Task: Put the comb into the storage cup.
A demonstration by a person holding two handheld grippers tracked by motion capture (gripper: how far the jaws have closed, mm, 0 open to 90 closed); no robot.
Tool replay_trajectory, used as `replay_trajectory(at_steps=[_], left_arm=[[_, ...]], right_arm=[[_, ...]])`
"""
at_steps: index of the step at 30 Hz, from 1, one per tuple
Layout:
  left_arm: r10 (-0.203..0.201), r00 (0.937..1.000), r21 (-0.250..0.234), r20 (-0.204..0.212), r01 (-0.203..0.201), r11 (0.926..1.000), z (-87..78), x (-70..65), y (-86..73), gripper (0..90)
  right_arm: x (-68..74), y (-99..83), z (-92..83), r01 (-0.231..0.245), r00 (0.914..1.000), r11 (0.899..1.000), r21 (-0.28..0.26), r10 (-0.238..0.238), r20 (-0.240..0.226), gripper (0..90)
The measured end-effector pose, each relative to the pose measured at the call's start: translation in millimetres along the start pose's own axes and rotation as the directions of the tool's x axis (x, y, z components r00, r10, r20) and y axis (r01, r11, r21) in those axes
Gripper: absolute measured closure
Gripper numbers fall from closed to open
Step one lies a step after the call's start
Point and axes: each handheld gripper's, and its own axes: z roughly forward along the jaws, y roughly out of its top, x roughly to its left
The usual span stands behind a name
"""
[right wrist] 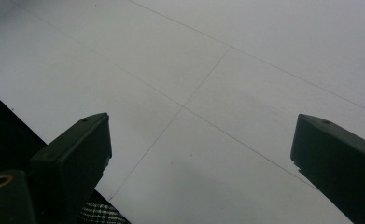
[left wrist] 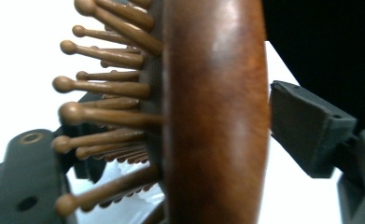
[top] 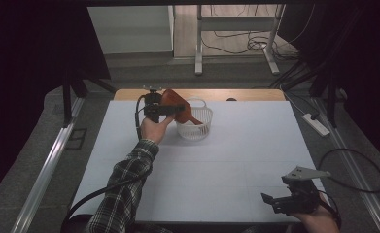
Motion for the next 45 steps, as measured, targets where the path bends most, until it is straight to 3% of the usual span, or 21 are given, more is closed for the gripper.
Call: replay_trajectory(at_steps=[10,17,22,31,38,42,45], left_arm=[[0.059,0.9976,0.002,-0.037,-0.059,0.9983,-5.9,-6.2,4.5,7.3],[0.072,0.9967,-0.001,-0.039,-0.072,0.9974,-11.5,-5.3,6.6,5.1],[0.114,0.9923,0.028,-0.048,-0.113,0.9932,-14.8,-5.7,7.7,2.6],[0.145,0.9879,0.045,-0.053,-0.143,0.9887,-23.0,-1.1,7.6,1.9],[0.191,0.9784,0.055,-0.08,-0.187,0.9808,-28.0,-0.9,6.8,1.3],[0.233,0.9674,0.062,-0.098,-0.228,0.9716,-30.7,-2.4,5.1,0.5],[0.245,0.9644,0.064,-0.1,-0.239,0.9689,-32.2,-2.0,4.0,0.1]], right_arm=[[0.3,0.1,0.2,0.0,1.0,1.0,0.002,0.0,0.001,5.6],[0.4,0.1,0.2,0.001,1.0,1.0,0.002,-0.001,0.001,5.6],[0.5,0.2,0.5,0.002,1.0,1.0,0.005,-0.002,0.001,5.6],[0.5,0.4,0.8,0.005,1.0,1.0,0.011,-0.005,0.001,5.6],[0.7,0.3,0.7,0.006,1.0,1.0,0.007,-0.006,0.001,5.6],[0.7,0.3,0.6,0.006,1.0,1.0,0.006,-0.006,0.001,5.6],[0.7,0.2,0.4,0.005,1.0,1.0,0.006,-0.005,0.001,5.3]])
